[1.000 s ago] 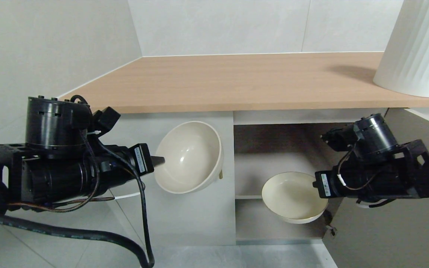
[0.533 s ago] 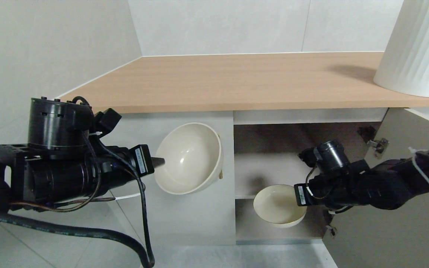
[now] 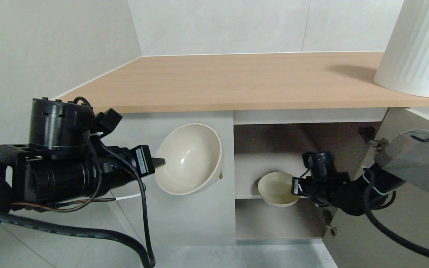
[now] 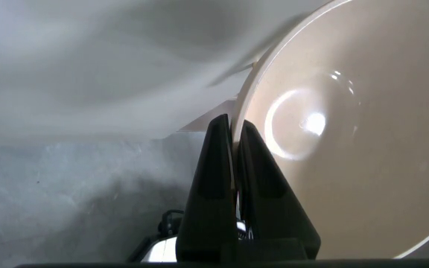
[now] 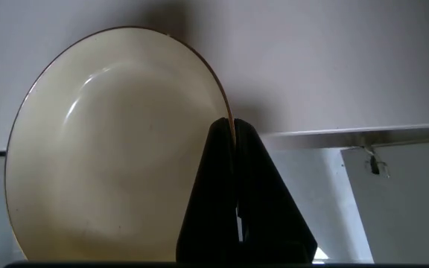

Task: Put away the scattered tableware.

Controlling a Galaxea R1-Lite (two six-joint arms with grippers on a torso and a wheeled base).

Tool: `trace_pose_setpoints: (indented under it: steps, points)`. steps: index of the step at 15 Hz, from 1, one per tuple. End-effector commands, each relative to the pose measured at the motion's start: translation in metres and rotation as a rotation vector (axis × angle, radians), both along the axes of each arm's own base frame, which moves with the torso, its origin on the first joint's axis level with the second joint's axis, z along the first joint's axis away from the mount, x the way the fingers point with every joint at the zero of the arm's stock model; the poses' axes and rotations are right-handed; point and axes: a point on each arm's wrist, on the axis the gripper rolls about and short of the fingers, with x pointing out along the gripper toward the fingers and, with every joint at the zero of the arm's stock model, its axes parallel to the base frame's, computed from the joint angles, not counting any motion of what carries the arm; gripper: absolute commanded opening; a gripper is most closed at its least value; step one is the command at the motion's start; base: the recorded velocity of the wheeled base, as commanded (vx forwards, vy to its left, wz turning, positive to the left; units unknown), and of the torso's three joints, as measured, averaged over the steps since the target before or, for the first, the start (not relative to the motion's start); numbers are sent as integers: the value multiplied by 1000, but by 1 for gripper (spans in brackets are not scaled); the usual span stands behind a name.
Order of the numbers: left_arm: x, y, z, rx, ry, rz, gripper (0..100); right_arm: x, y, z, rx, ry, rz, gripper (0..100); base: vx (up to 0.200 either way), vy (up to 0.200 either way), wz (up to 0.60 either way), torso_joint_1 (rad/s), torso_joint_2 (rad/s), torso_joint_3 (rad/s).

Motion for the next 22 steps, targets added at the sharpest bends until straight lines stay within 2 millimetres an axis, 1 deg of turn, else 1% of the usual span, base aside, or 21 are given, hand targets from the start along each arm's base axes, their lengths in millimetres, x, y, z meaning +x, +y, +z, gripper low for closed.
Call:
trace_pose_setpoints:
  steps: [1, 6, 9, 13, 17, 20, 22]
  points:
    - [0, 0, 0, 0, 0, 0, 0, 7, -4, -13, -7, 16, -30, 0, 0, 0, 0, 0, 0, 0]
    - [2, -1, 1, -3, -6, 0, 0, 26, -7, -14, 3, -23, -91, 0, 0, 0, 0, 0, 0, 0]
    - [2, -1, 1, -2, -4, 0, 0, 39, -9, -23, -9, -36, -124, 0, 0, 0, 0, 0, 0, 0]
    - [2, -1, 1, -2, -4, 0, 0, 53, -13, -27, -16, -54, -154, 0, 0, 0, 0, 0, 0, 0]
    - [3, -1, 0, -1, -1, 0, 0, 67, -10, -32, -24, -83, -171, 0, 0, 0, 0, 0, 0, 0]
    - [6, -3, -5, 6, 17, -1, 0, 69, -9, -29, -25, -90, -175, 0, 0, 0, 0, 0, 0, 0]
    - [6, -3, -5, 6, 16, -1, 0, 70, -10, -29, -23, -92, -176, 0, 0, 0, 0, 0, 0, 0]
